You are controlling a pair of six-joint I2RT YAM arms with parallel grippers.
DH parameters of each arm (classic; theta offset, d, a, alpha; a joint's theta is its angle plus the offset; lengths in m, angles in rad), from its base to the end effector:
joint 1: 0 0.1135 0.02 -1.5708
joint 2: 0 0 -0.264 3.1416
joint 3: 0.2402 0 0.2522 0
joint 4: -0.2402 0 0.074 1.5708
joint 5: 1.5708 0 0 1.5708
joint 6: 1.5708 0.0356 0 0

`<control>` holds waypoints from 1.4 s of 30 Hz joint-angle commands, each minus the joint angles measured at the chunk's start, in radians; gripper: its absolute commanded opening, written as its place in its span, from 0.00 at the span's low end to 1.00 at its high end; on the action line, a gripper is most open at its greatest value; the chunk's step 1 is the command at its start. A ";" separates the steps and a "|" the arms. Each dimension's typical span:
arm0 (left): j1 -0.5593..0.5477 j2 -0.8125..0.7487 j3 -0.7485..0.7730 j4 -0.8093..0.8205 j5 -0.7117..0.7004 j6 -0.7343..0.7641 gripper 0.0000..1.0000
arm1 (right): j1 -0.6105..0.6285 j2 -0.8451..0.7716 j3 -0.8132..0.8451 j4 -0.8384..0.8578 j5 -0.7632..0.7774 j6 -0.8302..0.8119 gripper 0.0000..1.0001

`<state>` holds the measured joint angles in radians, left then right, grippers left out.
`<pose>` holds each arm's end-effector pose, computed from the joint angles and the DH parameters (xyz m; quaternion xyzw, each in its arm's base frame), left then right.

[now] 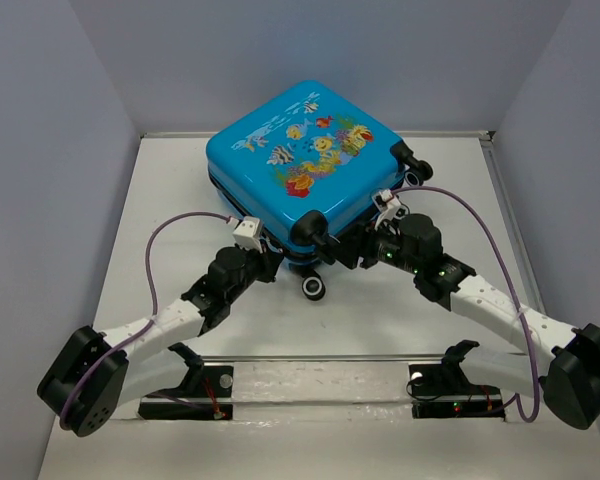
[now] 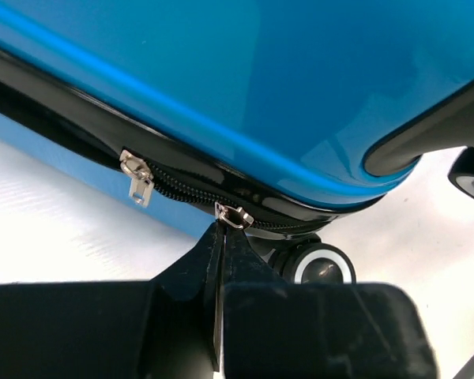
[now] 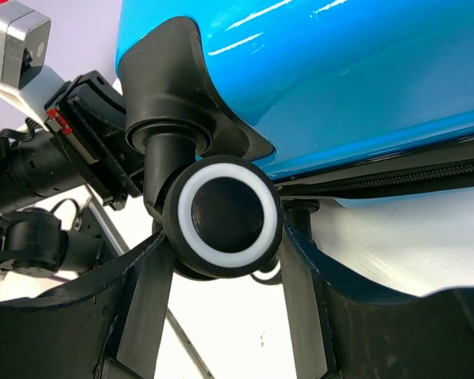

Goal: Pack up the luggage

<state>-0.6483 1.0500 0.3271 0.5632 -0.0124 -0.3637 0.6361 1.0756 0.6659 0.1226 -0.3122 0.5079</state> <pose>0.1758 -0.1326 0.2080 0.1040 0.7541 -0.3102 0.5695 0.1919 0.1553 0.2727 -0.1436 0.7837 0.4248 0.4299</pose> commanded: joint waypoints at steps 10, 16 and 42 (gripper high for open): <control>0.041 -0.067 0.119 -0.247 -0.644 -0.041 0.06 | 0.004 -0.059 -0.045 -0.075 0.002 -0.031 0.07; 0.087 -0.091 0.150 -0.244 -0.502 -0.104 0.13 | 0.016 -0.089 -0.063 -0.103 -0.004 -0.029 0.07; 0.021 -0.835 0.420 -0.580 -0.162 -0.156 0.99 | 0.165 -0.663 0.200 -0.270 0.423 -0.167 1.00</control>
<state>-0.6247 0.2306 0.7902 -0.0036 -0.2092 -0.5423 0.7937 0.3920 0.9642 -0.1650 -0.0437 0.3298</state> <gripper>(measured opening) 0.989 0.996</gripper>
